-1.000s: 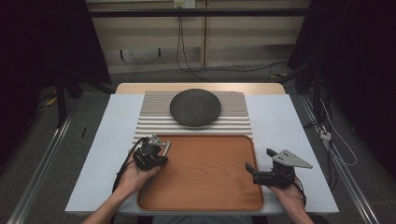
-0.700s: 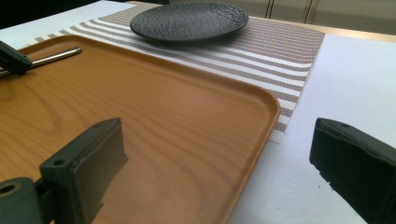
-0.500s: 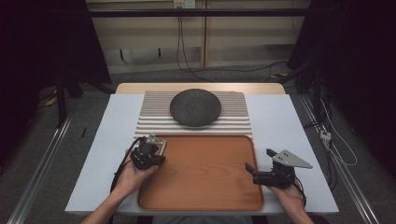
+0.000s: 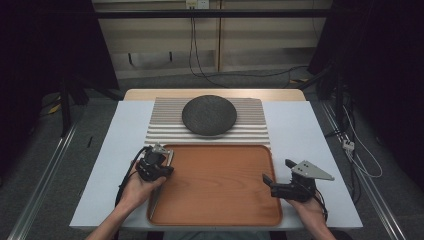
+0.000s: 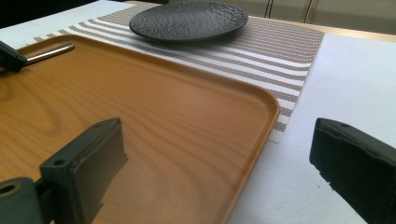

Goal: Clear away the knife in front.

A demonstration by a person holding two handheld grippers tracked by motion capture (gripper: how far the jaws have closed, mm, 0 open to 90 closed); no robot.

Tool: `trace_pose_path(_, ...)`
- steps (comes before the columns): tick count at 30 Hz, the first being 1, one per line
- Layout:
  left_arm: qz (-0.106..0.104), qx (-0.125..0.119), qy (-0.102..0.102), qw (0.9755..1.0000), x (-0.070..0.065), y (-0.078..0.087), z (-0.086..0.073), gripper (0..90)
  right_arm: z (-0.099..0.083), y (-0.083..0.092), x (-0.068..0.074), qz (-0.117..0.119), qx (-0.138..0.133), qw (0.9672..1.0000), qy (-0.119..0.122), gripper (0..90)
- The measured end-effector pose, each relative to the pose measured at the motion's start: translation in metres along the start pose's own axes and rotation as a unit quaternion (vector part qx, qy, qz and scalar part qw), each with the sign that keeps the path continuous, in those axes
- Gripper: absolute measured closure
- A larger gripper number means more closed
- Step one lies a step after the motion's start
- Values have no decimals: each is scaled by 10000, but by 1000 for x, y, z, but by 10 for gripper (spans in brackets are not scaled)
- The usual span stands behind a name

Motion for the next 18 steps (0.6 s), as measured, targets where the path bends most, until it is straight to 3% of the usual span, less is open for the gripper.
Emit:
trace_pose_path(13, -16, 46, 114, 9999, 8, 2, -4, 900, 0, -1, 0, 2, 6, 10000, -5, 31)
trace_pose_path(18, -13, -121, 92, 9999, 7, 4, -4, 858, 0, 0, 0, 2, 2, 10000, -1, 31)
Point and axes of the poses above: each handheld gripper's, and its own axes: y roughly backward along the jaws, z roughly out of its top, x roughly to its left, the point moved 5 cm from there along -y, roughly forward along the jaws, and after that the axes turned 14 degrees about x, right-handed, at the moved point
